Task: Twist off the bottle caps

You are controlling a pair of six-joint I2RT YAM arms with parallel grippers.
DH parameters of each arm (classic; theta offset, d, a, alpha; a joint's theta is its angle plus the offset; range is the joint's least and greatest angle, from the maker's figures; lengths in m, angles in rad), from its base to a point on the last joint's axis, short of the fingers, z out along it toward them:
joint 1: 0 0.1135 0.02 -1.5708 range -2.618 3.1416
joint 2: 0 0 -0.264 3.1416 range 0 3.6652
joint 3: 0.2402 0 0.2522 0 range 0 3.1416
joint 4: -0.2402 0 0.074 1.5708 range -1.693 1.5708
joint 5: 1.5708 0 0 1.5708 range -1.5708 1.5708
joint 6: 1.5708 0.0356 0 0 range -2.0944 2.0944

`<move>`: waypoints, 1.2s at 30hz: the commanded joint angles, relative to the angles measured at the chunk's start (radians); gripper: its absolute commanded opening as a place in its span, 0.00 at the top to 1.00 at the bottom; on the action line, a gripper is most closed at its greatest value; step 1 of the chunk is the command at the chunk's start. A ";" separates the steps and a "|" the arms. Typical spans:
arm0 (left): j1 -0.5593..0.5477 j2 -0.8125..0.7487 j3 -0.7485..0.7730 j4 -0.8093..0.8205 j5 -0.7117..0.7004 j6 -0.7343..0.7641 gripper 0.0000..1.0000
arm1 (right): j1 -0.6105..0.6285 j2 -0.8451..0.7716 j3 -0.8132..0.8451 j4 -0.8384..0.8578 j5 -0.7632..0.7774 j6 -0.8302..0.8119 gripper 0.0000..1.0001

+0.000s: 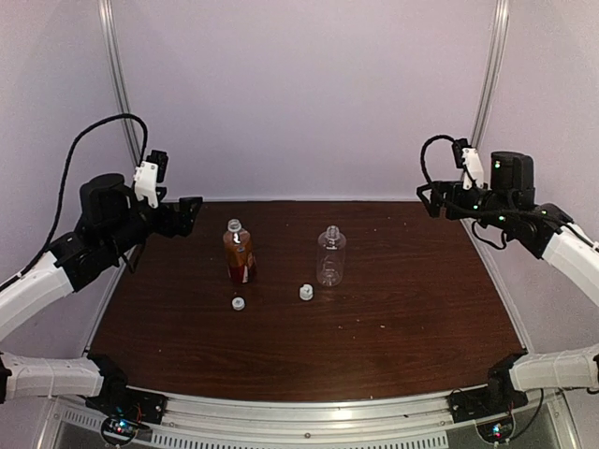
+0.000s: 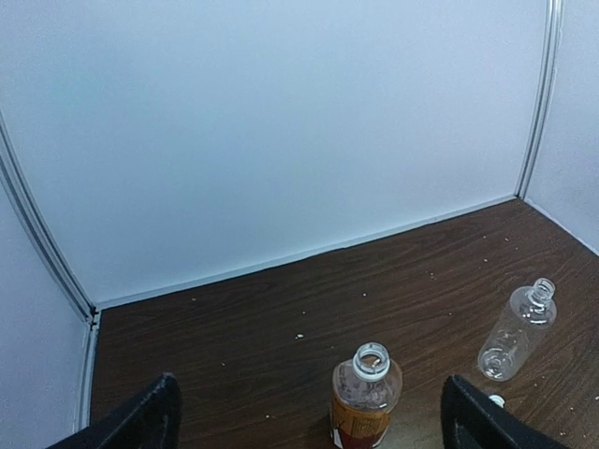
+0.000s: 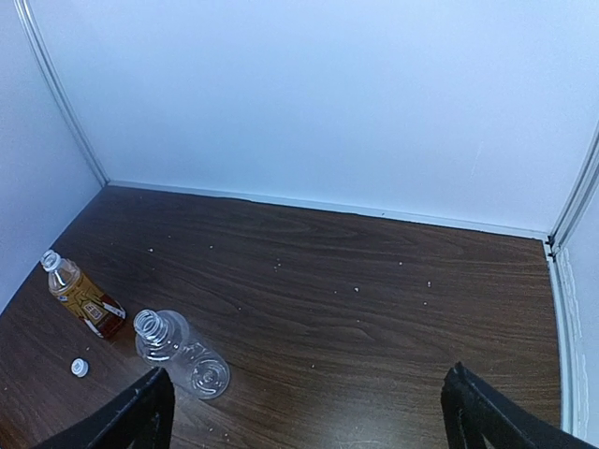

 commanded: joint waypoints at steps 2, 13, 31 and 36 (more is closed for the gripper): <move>0.008 -0.028 0.029 0.007 0.000 0.023 0.02 | -0.004 -0.067 -0.050 0.044 0.004 -0.047 0.00; 0.007 -0.073 0.049 -0.052 0.031 0.023 0.02 | -0.004 -0.094 -0.052 0.040 -0.021 -0.053 0.00; 0.007 -0.120 -0.032 -0.012 0.040 0.058 0.02 | -0.004 -0.100 -0.093 0.071 -0.072 -0.048 0.00; 0.007 -0.117 -0.031 -0.009 0.048 0.052 0.02 | -0.004 -0.109 -0.088 0.060 -0.073 -0.051 0.00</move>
